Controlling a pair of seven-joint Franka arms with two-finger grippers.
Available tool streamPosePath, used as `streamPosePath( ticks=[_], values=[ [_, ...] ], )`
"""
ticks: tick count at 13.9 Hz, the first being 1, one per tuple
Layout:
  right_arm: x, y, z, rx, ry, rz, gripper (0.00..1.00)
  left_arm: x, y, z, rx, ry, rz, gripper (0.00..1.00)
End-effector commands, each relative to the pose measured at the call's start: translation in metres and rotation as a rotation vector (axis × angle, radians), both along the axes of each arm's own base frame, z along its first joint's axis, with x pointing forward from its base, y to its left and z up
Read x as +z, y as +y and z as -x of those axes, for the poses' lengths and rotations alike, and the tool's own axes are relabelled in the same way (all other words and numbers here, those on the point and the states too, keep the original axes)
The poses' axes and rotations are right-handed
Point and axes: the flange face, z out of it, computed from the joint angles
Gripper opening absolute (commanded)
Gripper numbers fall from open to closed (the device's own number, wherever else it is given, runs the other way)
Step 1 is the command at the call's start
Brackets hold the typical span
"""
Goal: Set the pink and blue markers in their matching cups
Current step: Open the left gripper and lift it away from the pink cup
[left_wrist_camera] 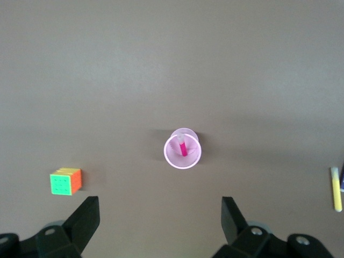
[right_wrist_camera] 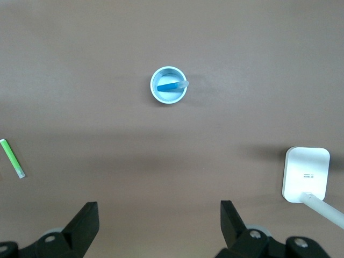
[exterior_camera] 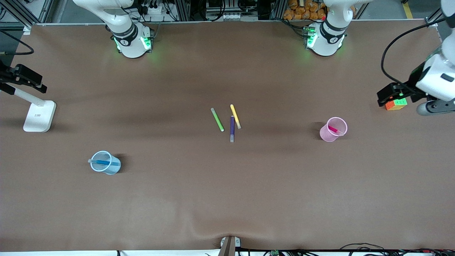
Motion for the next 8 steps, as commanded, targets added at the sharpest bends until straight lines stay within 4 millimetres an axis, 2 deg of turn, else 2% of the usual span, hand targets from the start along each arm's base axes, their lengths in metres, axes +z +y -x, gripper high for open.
streamPosePath(
  ticks=[1,4,6,8],
  values=[
    [0.004,-0.002,0.008,-0.018,-0.001,0.011,1.00,0.013,0.006,0.002,-0.060,-0.001,0.008,1.00],
    [0.005,-0.006,0.010,-0.026,0.004,0.016,1.00,0.016,0.003,0.004,-0.070,-0.005,0.008,1.00],
    [0.005,-0.003,0.010,-0.021,0.007,0.018,1.00,0.033,0.002,0.015,-0.087,-0.034,0.001,1.00],
    [0.005,-0.002,0.010,-0.021,0.007,0.019,1.00,0.041,0.002,0.021,-0.096,-0.043,-0.004,1.00]
  ],
)
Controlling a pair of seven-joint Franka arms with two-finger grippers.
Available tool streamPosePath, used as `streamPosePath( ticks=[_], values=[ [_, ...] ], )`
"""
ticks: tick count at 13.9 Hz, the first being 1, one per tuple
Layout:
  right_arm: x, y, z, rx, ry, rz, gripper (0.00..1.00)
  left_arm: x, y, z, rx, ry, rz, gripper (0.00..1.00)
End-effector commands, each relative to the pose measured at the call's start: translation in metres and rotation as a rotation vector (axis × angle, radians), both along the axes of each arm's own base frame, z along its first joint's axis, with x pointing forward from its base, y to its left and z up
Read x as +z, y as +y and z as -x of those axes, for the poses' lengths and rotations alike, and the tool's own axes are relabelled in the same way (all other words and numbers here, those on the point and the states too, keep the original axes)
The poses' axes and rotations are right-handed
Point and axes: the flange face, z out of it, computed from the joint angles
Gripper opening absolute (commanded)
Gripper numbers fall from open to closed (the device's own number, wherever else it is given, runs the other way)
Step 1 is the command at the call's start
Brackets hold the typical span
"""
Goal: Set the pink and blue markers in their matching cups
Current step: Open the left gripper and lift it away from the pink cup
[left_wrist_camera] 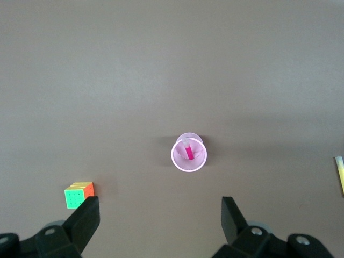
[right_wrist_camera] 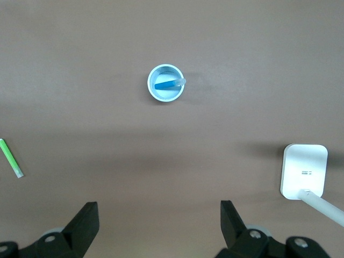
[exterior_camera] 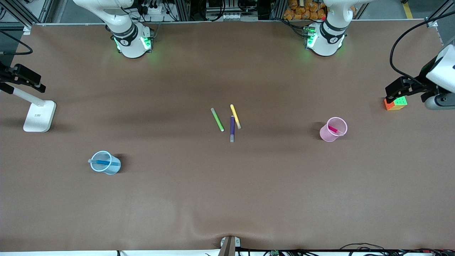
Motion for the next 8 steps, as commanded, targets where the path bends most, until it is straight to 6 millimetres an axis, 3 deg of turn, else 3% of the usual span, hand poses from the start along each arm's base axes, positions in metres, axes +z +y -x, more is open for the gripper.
streamPosePath(
  ticks=[1,8],
  values=[
    [0.005,0.000,0.009,-0.014,0.000,0.014,1.00,0.023,0.004,0.020,-0.019,-0.009,0.000,1.00],
    [0.006,0.002,0.009,-0.011,-0.001,0.016,1.00,0.030,0.013,0.058,-0.047,0.041,0.047,1.00]
  ],
)
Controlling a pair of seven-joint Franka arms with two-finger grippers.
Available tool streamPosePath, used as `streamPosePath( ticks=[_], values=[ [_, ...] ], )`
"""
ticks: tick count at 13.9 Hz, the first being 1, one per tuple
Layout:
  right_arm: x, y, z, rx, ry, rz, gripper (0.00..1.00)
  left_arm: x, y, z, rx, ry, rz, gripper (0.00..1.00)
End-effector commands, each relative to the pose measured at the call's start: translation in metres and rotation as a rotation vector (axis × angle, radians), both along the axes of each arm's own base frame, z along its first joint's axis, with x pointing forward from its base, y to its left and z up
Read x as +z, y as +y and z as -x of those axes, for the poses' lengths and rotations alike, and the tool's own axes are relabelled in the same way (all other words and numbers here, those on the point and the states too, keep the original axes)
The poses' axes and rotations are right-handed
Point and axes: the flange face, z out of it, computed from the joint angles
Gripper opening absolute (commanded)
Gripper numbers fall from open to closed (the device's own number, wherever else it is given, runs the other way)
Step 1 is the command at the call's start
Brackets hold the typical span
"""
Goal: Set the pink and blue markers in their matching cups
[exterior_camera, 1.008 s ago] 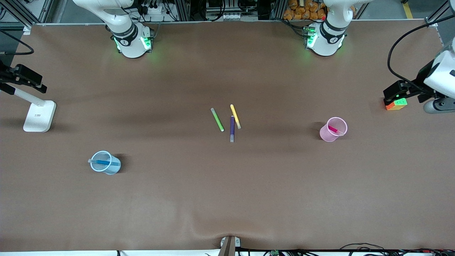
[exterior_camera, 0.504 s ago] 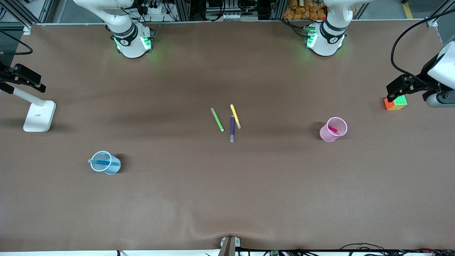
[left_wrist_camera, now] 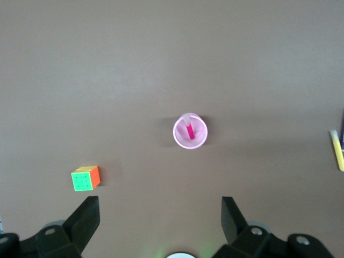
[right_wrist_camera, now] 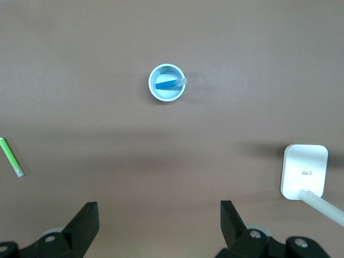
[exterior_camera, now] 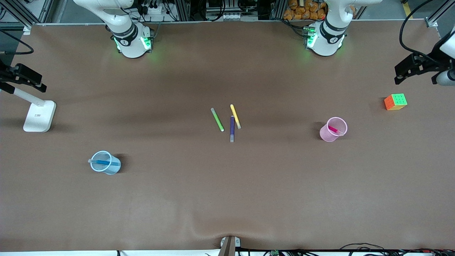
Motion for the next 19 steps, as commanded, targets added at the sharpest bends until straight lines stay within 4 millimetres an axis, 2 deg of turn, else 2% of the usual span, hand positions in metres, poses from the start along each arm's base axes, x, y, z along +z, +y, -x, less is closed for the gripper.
streamPosePath(
  ticks=[1,8,16,19],
  values=[
    [0.006,-0.001,0.009,-0.015,0.000,0.014,1.00,0.002,0.006,0.020,-0.009,0.008,0.025,1.00],
    [0.007,-0.001,0.009,-0.017,-0.003,0.015,1.00,-0.010,0.008,0.034,0.030,0.033,0.020,1.00],
    [0.006,-0.001,0.009,-0.017,-0.003,0.015,1.00,-0.004,-0.009,0.041,0.086,0.020,0.026,1.00],
    [0.007,-0.002,0.009,-0.018,-0.003,0.014,1.00,-0.002,-0.006,0.042,0.091,0.026,0.027,1.00]
  ],
)
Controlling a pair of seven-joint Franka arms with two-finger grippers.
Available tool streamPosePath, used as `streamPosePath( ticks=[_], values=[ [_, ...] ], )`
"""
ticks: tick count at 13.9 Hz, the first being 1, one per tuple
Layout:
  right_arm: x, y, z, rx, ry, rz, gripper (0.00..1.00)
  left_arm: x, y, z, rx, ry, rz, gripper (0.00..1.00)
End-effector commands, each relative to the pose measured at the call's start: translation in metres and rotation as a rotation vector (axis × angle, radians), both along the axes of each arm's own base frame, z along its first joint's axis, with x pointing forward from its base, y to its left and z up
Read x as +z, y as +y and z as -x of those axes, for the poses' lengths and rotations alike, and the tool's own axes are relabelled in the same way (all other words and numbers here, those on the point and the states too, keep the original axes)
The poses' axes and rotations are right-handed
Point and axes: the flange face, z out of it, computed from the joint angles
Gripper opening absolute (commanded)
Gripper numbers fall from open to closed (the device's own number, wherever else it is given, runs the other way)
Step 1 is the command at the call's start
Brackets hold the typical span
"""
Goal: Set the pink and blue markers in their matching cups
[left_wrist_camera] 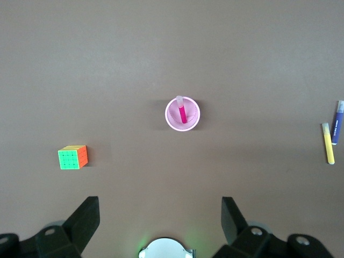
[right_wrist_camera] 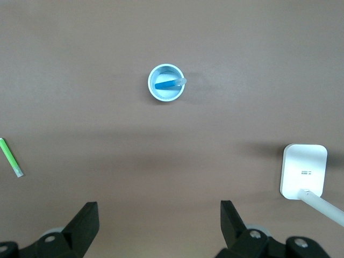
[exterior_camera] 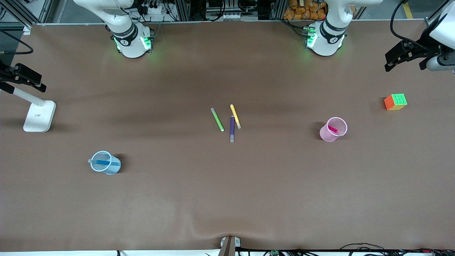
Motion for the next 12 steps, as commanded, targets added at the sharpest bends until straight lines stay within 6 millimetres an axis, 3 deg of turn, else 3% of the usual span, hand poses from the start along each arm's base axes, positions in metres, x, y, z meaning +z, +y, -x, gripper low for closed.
streamPosePath(
  ticks=[1,12],
  values=[
    [0.005,-0.001,0.008,-0.017,-0.001,0.013,1.00,0.005,0.002,0.010,0.021,0.001,0.016,1.00],
    [0.002,-0.001,0.008,-0.010,0.005,0.013,1.00,0.014,0.000,0.008,0.017,-0.014,0.006,1.00]
  ],
)
